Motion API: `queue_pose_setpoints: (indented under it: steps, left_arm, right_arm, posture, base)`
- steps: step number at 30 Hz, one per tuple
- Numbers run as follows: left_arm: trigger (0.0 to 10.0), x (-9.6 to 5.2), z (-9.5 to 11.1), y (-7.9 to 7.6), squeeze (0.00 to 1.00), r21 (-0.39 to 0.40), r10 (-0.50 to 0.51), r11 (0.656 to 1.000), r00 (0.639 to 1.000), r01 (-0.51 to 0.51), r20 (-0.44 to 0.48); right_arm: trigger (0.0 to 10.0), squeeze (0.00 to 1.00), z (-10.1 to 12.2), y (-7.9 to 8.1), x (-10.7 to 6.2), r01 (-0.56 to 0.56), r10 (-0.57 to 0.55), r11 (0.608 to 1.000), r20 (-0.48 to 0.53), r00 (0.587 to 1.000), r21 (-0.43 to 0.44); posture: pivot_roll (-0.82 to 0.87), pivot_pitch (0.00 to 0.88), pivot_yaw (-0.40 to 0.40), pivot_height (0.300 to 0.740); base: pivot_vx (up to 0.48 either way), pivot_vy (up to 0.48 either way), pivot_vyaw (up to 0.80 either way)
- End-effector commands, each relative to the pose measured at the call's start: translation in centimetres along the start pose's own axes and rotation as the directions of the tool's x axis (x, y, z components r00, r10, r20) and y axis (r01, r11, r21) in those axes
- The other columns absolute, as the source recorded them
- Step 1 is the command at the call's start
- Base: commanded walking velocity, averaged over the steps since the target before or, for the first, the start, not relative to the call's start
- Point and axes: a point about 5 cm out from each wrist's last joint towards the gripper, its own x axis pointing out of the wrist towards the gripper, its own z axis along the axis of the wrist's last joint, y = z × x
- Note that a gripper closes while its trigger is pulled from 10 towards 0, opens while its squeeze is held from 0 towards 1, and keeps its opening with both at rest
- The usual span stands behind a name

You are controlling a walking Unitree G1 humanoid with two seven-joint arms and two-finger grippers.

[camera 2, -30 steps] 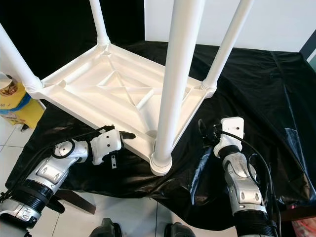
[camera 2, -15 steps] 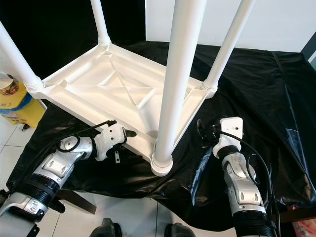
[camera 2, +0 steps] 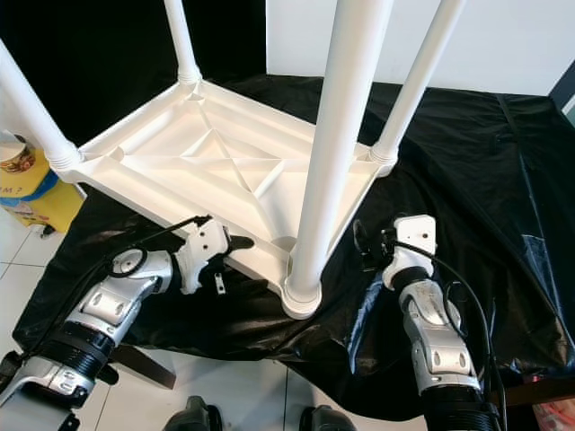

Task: Building children table

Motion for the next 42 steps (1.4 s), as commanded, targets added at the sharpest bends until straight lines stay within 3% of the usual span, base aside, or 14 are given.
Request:
queue_pose_setpoints:
  steps: [1, 2, 4, 8, 15, 16, 22, 23, 28, 37, 40, 42]
  left_arm:
    - [10.0, -0.8, 0.1, -0.1, 0.0, 0.077, -0.003, 0.997, 1.0, 0.004, -0.014]
    - [10.0, -0.8, 0.1, -0.1, 0.0, 0.077, -0.003, 0.997, 1.0, 0.004, -0.014]
    - [10.0, -1.5, 0.0, -0.1, 0.01, 0.151, -0.045, 0.987, 0.996, 0.056, -0.079]
    - [10.0, -2.0, -0.1, -0.1, 0.13, 0.157, -0.059, 0.984, 0.991, 0.078, -0.123]
    - [10.0, -1.9, -0.5, 0.0, 0.06, 0.177, -0.061, 0.98, 0.986, 0.088, -0.156]
    - [10.0, -1.4, -0.8, 0.1, 0.0, 0.186, -0.052, 0.979, 0.984, 0.083, -0.169]
    - [10.0, -0.7, -0.8, 0.7, 0.0, 0.216, -0.025, 0.974, 0.983, 0.065, -0.18]
    - [10.0, -0.3, -0.5, 1.6, 0.0, 0.221, 0.008, 0.975, 0.985, 0.031, -0.173]
    - [10.0, 0.0, -0.3, 2.4, 0.0, 0.232, 0.025, 0.972, 0.983, 0.018, -0.181]
    - [10.0, 1.0, -1.4, 3.1, 0.0, 0.177, -0.075, 0.976, 0.963, 0.124, -0.26]
    - [10.0, 1.2, -1.5, 3.3, 0.0, 0.133, -0.075, 0.985, 0.967, 0.11, -0.244]
    - [10.0, 1.8, -1.2, 3.6, 0.0, 0.076, -0.031, 0.996, 0.98, 0.046, -0.197]
  right_arm:
    - [10.0, 0.0, -0.3, -0.5, 0.1, -0.004, 0.004, 1.0, -0.022, 1.0, -0.008]
    - [10.0, 0.0, -0.3, -0.5, 0.1, -0.004, 0.004, 1.0, -0.022, 1.0, -0.008]
    - [10.0, 0.0, -0.1, -0.8, 0.2, -0.012, 0.012, 1.0, -0.021, 1.0, -0.018]
    - [10.0, 0.0, 0.1, -1.2, 0.0, 0.002, -0.003, 1.0, -0.019, 1.0, -0.026]
    - [10.0, 0.0, 0.0, -1.4, -0.6, 0.02, -0.021, 0.999, -0.024, 1.0, -0.027]
    - [10.0, 0.0, -0.1, -1.3, -0.9, 0.023, -0.024, 0.999, -0.026, 0.999, -0.024]
    - [10.0, 0.0, -0.2, -1.2, -1.2, 0.031, -0.031, 0.999, -0.03, 0.999, -0.019]
    - [10.0, 0.0, -0.2, -1.2, -1.4, 0.034, -0.034, 0.999, -0.032, 0.999, -0.019]
    - [10.0, 0.0, -0.2, -1.2, -1.6, 0.038, -0.038, 0.999, -0.036, 0.999, -0.019]
    - [10.0, 0.0, 0.0, -1.3, -1.7, 0.039, -0.04, 0.999, -0.042, 0.998, -0.025]
    - [10.0, 0.0, 0.1, -1.3, -1.8, 0.041, -0.042, 0.999, -0.039, 0.998, -0.024]
    - [10.0, 0.0, 0.2, -1.4, -2.0, 0.053, -0.053, 0.998, -0.031, 0.998, -0.021]
  posture:
    - [0.07, 0.096, -0.082, 0.74]
    - [0.07, 0.096, -0.082, 0.74]
    - [0.06, 0.102, -0.089, 0.74]
    - [0.05, 0.109, -0.085, 0.74]
    - [0.04, 0.122, -0.079, 0.74]
    - [0.03, 0.132, -0.067, 0.74]
    - [0.02, 0.139, -0.062, 0.74]
    - [0.02, 0.144, -0.059, 0.74]
    - [0.01, 0.151, -0.06, 0.74]
    - [0.01, 0.16, -0.052, 0.74]
    - [0.0, 0.159, -0.046, 0.74]
    - [-0.01, 0.158, -0.036, 0.74]
  base:
    - [0.0, 0.0, 0.0]
    - [0.0, 0.0, 0.0]
    - [0.0, 0.0, 0.0]
    - [0.0, 0.0, 0.0]
    - [0.0, 0.0, 0.0]
    - [0.0, 0.0, 0.0]
    - [0.0, 0.0, 0.0]
    - [0.0, 0.0, 0.0]
    - [0.0, 0.0, 0.0]
    - [0.0, 0.0, 0.0]
    - [0.0, 0.0, 0.0]
    - [0.0, 0.0, 0.0]
